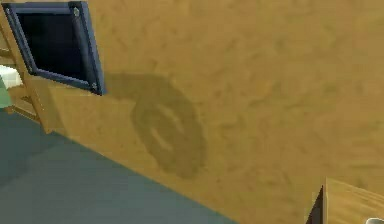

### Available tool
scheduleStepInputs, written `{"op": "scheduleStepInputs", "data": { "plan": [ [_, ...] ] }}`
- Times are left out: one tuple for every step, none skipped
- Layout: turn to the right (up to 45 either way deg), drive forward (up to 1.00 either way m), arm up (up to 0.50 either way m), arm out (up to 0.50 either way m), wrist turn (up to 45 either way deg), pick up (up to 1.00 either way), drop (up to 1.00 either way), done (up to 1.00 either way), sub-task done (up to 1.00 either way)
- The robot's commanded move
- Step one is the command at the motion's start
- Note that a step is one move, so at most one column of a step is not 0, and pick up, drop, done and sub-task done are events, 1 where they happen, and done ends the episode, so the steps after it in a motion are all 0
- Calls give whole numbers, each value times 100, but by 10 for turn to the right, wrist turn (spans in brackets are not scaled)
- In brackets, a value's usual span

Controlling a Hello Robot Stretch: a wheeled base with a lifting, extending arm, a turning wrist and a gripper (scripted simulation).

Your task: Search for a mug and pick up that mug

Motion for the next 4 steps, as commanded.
{"op": "scheduleStepInputs", "data": {
  "plan": [
    [-300, 0, 0, 0, 0, 0, 0, 0, 0],
    [0, 0, 50, 0, 0, 0, 0, 0, 0],
    [0, 0, 28, 0, 0, 0, 0, 0, 0],
    [0, 0, 0, 44, 0, 0, 0, 0, 0]
  ]
}}
